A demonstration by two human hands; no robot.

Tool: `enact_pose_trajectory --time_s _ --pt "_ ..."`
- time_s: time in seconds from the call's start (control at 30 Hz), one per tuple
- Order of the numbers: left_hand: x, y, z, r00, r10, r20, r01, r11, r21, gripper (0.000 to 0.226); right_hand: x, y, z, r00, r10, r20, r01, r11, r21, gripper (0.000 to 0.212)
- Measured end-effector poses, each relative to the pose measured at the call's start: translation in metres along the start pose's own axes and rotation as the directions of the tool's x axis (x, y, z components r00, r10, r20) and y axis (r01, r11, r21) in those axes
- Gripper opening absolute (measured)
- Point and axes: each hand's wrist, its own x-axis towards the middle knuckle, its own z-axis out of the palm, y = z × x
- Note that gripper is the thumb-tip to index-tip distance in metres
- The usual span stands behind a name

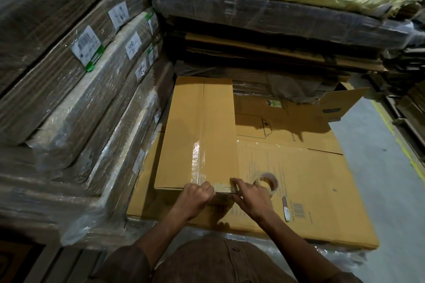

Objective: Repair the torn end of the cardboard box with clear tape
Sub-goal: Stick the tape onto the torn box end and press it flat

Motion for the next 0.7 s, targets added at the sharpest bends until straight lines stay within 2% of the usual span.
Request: enact_pose_trajectory --time_s 0.07,0.13,0.33,0.57,0.63,0.7 --pt "0.001 0.000 0.006 1.000 0.008 0.026 -0.008 1.000 0.015 0.029 0.000 0.002 0.004 0.998 -0.039 -0.054 0.037 0.998 -0.047 0.049" --pt "0.004 0.002 0.009 0.998 0.018 0.054 -0.021 0.999 0.049 0.033 0.000 0.001 0.004 0.996 -0.076 -0.049 0.070 0.990 -0.119 0.049" --pt "0.008 0.007 0.017 0.997 0.074 0.037 -0.077 0.993 0.086 0.027 0.003 0.003 -0.001 0.997 -0.057 -0.057 0.043 0.975 -0.219 0.059" --pt "0.006 -0.012 0.014 0.989 0.133 -0.063 -0.129 0.990 0.059 0.028 0.005 0.015 0.003 0.993 -0.084 -0.077 0.075 0.991 -0.107 0.046" --pt "0.009 -0.018 0.010 0.991 0.112 -0.079 -0.111 0.994 0.012 0.032 0.006 0.018 0.004 0.995 -0.066 -0.075 0.063 0.997 -0.037 0.039" --pt "0.011 -0.022 0.005 0.996 0.054 -0.074 -0.059 0.996 -0.066 0.035 0.005 0.022 0.008 0.997 -0.049 -0.067 0.052 0.997 0.048 0.043"
